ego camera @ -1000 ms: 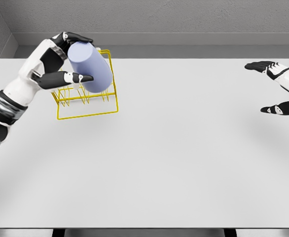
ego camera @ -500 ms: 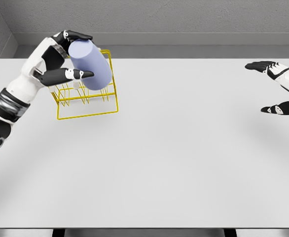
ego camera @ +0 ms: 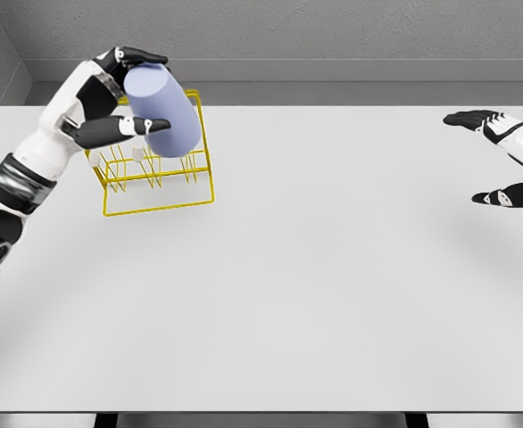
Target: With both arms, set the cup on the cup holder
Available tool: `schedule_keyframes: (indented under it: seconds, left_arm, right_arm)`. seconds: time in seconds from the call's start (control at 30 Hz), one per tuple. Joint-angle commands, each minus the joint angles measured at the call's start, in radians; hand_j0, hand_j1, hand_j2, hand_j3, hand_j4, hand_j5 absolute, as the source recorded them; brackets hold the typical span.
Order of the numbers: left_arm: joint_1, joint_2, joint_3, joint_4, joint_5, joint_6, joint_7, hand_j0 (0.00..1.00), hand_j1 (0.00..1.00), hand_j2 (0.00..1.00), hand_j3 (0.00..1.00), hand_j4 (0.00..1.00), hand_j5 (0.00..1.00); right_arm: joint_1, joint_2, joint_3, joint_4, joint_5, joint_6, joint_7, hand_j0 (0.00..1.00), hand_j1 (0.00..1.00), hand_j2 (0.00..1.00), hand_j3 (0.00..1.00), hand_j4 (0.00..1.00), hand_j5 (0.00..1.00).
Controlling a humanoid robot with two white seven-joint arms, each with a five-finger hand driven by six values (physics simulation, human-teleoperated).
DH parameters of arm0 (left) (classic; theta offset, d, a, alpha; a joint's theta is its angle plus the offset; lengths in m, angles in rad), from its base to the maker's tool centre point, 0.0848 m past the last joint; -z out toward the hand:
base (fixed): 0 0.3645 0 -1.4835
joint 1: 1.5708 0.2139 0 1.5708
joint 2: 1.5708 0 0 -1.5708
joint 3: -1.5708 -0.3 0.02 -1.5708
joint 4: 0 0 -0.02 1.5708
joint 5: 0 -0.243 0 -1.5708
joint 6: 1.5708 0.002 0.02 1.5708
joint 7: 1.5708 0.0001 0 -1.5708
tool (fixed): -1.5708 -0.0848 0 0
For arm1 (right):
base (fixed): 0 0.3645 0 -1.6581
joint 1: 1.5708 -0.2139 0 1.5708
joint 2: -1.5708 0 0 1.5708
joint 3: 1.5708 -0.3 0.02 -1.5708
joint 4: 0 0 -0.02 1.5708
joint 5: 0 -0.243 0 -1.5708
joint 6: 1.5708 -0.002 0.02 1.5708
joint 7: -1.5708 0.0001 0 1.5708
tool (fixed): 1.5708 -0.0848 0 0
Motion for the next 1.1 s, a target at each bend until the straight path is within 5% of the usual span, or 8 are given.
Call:
schedule_keyframes:
  seconds: [0.0,0.17,0.6,0.87,1.07]
  left_arm:
    - [0.000,-0.016,-0.006,0.015,-0.004,-0.001,-0.001,0.62,0.62,0.62,0.62,0.62,0.62]
    - [0.000,-0.030,-0.006,0.018,-0.021,0.001,-0.001,0.71,0.71,0.71,0.71,0.71,0.71]
    - [-0.009,-0.032,-0.006,0.057,-0.024,-0.001,-0.001,0.72,0.72,0.72,0.72,0.72,0.72]
    - [-0.011,-0.049,-0.006,0.072,-0.067,-0.001,-0.001,0.99,0.99,0.99,0.99,0.99,0.99]
    - [-0.025,-0.056,-0.006,0.074,-0.067,-0.001,0.000,1.00,1.00,1.00,1.00,1.00,1.00]
  right_arm:
    - [0.000,-0.001,0.000,0.001,-0.008,0.003,-0.001,1.00,1.00,1.00,1.00,1.00,1.00]
    - [0.000,-0.001,0.000,0.001,-0.008,0.003,-0.001,1.00,1.00,1.00,1.00,1.00,1.00]
    - [0.000,-0.001,0.000,0.001,-0.008,0.003,-0.001,1.00,1.00,1.00,1.00,1.00,1.00]
    - [0.000,0.000,0.000,0.002,-0.008,0.003,-0.001,1.00,1.00,1.00,1.00,1.00,1.00]
    - [0.000,0.000,0.000,0.004,-0.008,0.003,-0.001,1.00,1.00,1.00,1.00,1.00,1.00]
